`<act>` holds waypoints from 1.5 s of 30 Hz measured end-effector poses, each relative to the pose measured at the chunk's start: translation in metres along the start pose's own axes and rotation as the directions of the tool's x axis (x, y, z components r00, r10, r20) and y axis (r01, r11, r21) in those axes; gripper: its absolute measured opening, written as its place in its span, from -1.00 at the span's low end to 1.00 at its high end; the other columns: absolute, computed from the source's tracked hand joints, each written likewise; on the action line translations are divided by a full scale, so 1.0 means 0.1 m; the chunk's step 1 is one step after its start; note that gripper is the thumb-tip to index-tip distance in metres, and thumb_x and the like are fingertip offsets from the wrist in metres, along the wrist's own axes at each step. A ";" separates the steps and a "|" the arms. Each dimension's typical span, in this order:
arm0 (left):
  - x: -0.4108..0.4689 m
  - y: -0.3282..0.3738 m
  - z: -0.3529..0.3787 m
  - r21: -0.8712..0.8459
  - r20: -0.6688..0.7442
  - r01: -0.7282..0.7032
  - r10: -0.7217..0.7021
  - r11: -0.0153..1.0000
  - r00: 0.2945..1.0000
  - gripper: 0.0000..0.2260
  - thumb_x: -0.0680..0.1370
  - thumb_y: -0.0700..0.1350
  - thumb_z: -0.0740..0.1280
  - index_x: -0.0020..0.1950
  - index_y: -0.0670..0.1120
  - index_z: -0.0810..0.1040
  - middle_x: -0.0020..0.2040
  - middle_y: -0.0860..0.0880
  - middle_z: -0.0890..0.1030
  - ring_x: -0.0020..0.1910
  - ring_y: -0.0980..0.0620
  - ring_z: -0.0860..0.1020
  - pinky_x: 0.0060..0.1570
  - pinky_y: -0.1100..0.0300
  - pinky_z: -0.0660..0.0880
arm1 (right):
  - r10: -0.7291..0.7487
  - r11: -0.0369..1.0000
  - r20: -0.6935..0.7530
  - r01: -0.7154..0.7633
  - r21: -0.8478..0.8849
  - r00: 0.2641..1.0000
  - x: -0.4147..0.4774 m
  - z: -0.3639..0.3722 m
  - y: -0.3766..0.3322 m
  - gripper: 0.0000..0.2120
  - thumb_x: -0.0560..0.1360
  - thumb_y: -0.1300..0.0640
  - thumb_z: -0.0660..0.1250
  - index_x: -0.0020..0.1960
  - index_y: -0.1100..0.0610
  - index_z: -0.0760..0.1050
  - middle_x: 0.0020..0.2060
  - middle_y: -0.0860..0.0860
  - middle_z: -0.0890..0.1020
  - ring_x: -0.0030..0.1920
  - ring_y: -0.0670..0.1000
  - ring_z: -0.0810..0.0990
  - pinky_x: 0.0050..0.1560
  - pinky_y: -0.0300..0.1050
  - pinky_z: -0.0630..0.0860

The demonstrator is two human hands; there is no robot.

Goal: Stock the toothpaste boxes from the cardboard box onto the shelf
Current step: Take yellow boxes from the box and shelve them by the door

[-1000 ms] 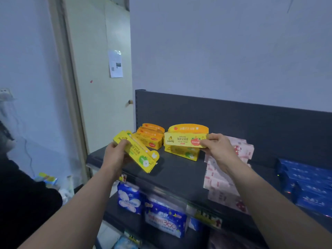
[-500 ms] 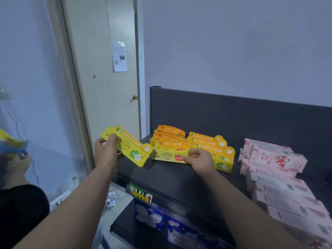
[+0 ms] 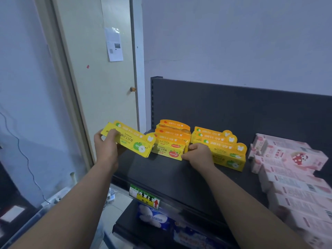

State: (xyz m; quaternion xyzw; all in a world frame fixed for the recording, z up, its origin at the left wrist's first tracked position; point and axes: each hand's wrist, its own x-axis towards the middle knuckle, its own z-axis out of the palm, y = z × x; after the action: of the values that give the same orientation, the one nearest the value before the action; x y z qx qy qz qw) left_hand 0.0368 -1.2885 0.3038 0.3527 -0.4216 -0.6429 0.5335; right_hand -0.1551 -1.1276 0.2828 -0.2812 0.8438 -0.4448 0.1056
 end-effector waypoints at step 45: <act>-1.48 -0.77 1.71 0.467 0.669 -0.610 0.195 0.640 0.717 -0.61 0.54 -0.13 0.32 0.36 -0.15 0.41 0.28 -0.10 0.49 0.27 -0.07 0.43 0.26 -0.01 0.38 | -0.016 0.980 -0.420 -0.069 -0.188 0.907 -1.17 -2.43 0.85 -0.63 0.53 0.14 0.33 0.33 0.10 0.47 0.20 -0.02 0.58 0.10 -0.07 0.54 0.09 -0.20 0.44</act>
State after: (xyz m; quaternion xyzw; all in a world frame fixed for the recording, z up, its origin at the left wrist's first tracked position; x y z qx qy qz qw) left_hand -0.1206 -1.1084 0.3015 0.2026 -0.8278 -0.3800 0.3597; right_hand -0.1958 -0.8550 0.3466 -0.1765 0.8905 -0.4071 -0.1006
